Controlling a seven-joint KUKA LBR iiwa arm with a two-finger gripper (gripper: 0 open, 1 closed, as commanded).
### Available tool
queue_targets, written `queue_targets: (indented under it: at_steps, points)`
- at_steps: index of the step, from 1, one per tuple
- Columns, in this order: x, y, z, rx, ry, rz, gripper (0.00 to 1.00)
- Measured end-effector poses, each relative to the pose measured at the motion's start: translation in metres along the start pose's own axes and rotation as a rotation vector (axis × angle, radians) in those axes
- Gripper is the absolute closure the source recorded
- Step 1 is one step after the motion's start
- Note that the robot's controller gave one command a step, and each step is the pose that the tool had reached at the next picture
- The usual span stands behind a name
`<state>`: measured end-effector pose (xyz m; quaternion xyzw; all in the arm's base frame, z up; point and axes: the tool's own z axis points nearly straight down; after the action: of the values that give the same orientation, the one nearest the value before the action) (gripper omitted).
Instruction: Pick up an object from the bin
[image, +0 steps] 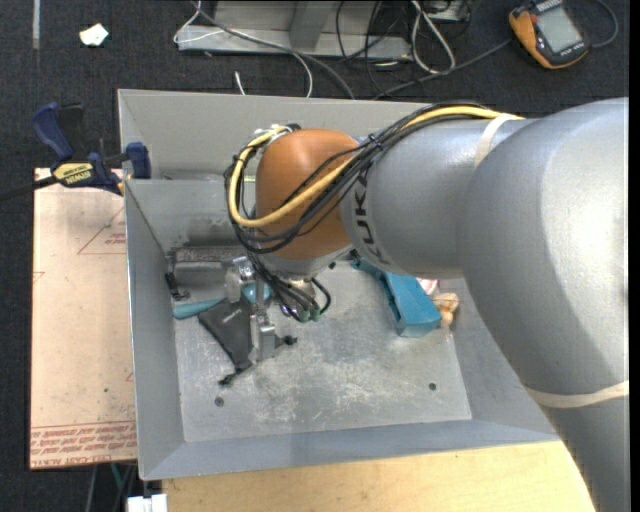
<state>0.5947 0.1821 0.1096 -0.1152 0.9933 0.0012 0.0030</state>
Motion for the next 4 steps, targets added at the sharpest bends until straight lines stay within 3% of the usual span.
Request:
queue_targets:
  at_steps: [1, 2, 4]
  points:
    - [0.008, 0.011, 0.025, 0.002, -0.01, -0.156, 0.0]
    - [0.02, -0.001, 0.039, -0.002, 0.002, -0.394, 1.0]
    - [0.021, -0.001, 0.027, -0.003, 0.003, -0.393, 1.0]
